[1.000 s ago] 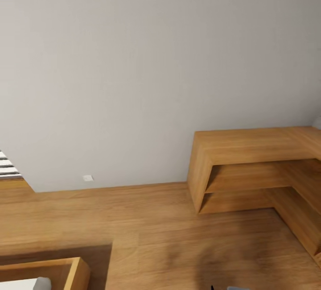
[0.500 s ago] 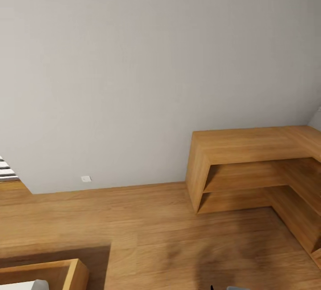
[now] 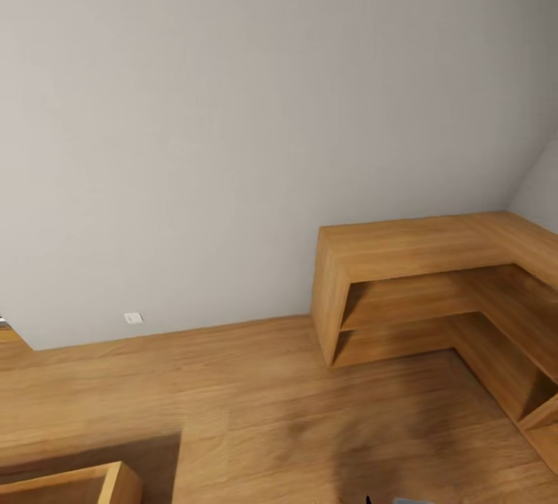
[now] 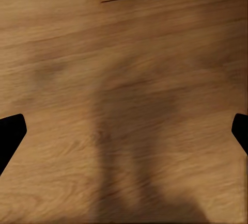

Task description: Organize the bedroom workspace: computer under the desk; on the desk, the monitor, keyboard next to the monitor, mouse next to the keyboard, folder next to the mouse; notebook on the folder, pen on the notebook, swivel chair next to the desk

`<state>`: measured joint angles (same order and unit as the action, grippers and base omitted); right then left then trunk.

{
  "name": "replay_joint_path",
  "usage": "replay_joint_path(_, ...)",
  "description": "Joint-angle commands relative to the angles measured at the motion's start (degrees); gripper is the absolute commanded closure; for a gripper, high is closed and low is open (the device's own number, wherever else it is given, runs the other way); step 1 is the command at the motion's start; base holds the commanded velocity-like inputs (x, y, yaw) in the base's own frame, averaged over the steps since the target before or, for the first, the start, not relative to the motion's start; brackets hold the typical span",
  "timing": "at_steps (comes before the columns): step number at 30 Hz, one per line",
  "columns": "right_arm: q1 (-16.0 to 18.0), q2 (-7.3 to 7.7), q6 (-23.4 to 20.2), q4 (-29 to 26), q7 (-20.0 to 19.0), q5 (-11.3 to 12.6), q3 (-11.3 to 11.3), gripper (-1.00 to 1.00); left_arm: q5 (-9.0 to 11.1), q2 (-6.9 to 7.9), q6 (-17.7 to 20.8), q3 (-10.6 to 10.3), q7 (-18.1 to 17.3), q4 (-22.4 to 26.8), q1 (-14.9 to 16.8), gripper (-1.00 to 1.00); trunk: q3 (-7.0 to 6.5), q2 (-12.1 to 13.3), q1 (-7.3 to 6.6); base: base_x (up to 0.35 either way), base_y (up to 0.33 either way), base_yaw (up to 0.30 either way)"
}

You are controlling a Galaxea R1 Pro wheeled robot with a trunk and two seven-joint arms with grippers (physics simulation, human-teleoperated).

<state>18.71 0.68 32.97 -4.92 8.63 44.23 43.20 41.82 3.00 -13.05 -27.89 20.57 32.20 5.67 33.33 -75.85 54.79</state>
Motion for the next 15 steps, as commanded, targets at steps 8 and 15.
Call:
replay_joint_path(8,0.02,0.09,0.0,-0.09,0.5,0.06,0.48,-1.0,0.54,0.02,-0.75,-0.58,0.29,0.06,0.04,-1.0,0.05,-0.03,0.0,0.0,0.0,-0.258)
replay_joint_path(15,0.01,0.11,0.0,-0.06,0.51,0.1,0.48,-1.0,0.55,0.05,-0.75,-0.65,0.27,0.06,0.04,-1.0,0.05,-0.03,0.0,0.0,0.0,-0.263)
